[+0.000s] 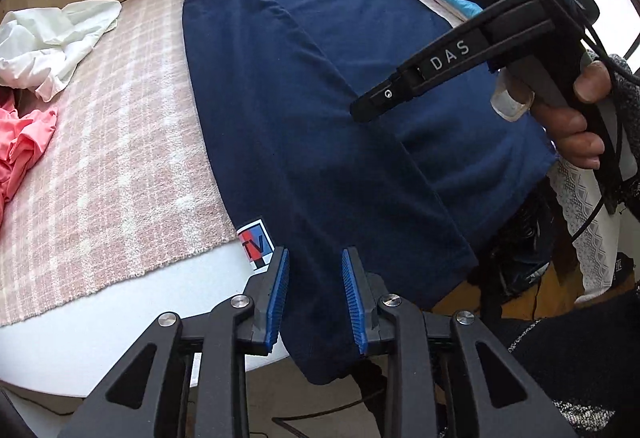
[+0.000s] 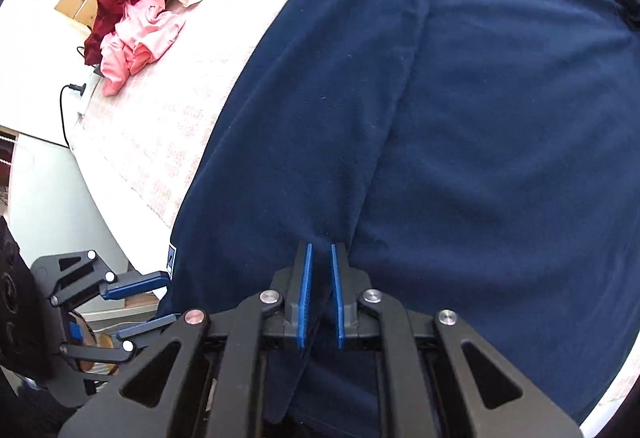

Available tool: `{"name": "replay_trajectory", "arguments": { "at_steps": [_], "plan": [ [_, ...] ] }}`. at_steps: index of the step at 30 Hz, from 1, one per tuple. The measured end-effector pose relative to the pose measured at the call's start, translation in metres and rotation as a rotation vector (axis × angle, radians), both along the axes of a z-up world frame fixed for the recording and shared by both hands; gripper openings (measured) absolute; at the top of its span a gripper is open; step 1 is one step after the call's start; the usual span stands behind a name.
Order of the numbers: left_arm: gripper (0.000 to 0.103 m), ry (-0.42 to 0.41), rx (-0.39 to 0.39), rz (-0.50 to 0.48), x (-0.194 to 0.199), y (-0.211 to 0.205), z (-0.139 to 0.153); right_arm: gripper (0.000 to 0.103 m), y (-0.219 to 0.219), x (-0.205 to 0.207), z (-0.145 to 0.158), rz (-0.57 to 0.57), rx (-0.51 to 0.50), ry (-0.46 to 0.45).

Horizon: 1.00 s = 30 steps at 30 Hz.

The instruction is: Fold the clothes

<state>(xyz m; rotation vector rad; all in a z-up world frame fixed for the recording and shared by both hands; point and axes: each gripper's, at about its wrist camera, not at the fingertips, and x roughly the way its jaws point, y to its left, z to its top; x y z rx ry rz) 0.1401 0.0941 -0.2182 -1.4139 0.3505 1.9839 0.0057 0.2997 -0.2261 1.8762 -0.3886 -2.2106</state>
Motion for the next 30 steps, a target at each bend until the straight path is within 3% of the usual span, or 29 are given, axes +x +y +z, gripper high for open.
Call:
{"name": "replay_trajectory", "arguments": {
  "at_steps": [3,11,20,21,22,27,30],
  "plan": [
    [0.026,-0.024,0.022,0.019,0.004,-0.007,-0.001,0.024,-0.005,-0.001,0.003,0.023,-0.005,0.010],
    [0.026,-0.038,0.064,0.054,0.009,-0.018,0.004,0.024,-0.002,0.004,0.012,0.006,-0.015,0.004],
    [0.026,-0.048,0.039,0.026,0.017,-0.007,-0.001,0.023,-0.002,0.006,0.002,-0.001,-0.022,-0.029],
    [0.027,-0.048,0.036,0.025,0.018,-0.006,-0.001,0.019,-0.003,0.006,0.002,0.005,-0.024,-0.027],
    [0.030,-0.050,0.033,0.024,0.019,-0.005,-0.001,0.005,-0.004,0.006,0.002,0.013,-0.026,-0.025],
    [0.032,-0.048,0.027,0.014,0.025,-0.002,0.000,0.003,-0.003,0.009,0.012,0.027,-0.004,0.004],
    [0.032,-0.048,0.014,0.012,0.029,0.000,0.003,0.003,0.004,0.008,0.007,0.008,0.015,-0.023]
  ]
}}
